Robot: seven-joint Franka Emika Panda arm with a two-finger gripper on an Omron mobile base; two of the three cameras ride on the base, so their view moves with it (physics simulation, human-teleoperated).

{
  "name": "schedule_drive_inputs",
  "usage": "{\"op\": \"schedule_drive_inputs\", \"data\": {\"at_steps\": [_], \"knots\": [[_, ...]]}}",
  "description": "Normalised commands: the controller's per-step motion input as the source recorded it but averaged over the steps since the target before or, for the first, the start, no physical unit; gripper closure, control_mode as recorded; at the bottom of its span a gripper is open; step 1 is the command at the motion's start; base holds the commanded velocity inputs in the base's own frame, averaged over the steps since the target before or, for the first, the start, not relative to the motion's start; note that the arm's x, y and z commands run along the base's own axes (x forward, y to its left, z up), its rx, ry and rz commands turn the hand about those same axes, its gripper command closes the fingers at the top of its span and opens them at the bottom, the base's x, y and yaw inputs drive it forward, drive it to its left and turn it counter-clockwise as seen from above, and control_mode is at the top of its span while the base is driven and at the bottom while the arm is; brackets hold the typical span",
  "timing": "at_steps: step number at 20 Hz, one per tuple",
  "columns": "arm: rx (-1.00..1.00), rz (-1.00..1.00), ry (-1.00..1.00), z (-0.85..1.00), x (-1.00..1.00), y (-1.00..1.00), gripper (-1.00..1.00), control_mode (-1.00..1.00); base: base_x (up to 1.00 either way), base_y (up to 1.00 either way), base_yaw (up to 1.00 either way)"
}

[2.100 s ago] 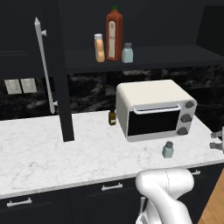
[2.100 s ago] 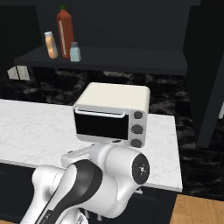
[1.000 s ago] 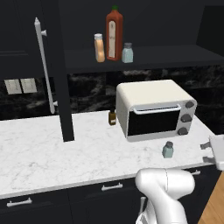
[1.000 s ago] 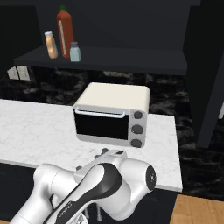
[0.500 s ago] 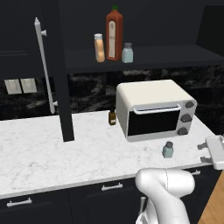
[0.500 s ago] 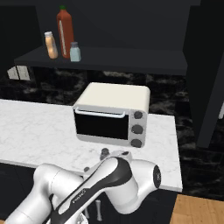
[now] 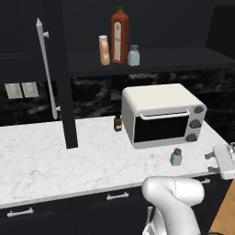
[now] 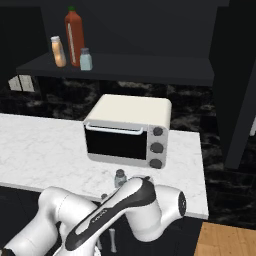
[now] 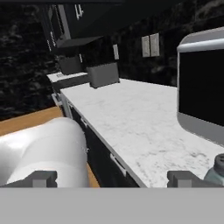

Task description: Put the shaker and condiment bottle from the counter next to their counterparts in the cabinet.

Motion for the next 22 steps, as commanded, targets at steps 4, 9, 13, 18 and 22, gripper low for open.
{"op": "schedule_drive_inputs", "data": {"at_steps": [4, 9, 13, 18, 22], "knots": [[0.01, 0.0, 0.0, -0.07, 0.26, 0.0, -1.0, -1.0, 0.0, 0.0, 0.0], [0.02, 0.0, 0.0, -0.17, 0.24, 0.0, -1.0, -1.0, 0.0, 0.0, 0.0], [0.01, 0.0, 0.0, -0.24, 0.16, 0.0, -1.0, -1.0, 0.0, 0.0, 0.0], [0.03, 0.0, 0.01, -0.02, 0.14, 0.0, -1.0, -1.0, 0.0, 0.0, 0.0], [0.03, 0.0, 0.07, -0.02, 0.18, 0.0, -1.0, -1.0, 0.0, 0.0, 0.0]]}}
